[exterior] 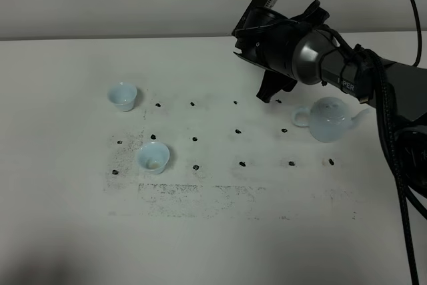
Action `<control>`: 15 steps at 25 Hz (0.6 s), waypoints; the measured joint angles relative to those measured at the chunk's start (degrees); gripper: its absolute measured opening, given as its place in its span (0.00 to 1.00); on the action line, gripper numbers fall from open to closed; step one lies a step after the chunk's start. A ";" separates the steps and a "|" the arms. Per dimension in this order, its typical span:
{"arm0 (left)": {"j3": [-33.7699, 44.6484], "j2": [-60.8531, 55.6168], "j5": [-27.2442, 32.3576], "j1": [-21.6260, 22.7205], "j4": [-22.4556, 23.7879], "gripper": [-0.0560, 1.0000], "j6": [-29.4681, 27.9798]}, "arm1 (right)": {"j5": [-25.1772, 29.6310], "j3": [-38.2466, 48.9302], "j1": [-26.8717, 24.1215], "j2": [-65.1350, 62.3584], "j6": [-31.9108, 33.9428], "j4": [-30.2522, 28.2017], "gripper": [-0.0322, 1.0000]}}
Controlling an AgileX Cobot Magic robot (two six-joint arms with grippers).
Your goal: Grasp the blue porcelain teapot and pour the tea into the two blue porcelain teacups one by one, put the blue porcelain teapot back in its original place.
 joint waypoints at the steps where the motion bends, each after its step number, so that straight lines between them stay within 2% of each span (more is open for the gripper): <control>1: 0.00 0.00 0.00 0.00 0.00 0.67 0.00 | -0.07 0.47 0.00 0.00 0.40 0.00 0.51; 15: 0.00 0.00 0.00 0.00 0.00 0.67 0.00 | 3.12 2.69 0.84 0.00 1.28 4.76 0.51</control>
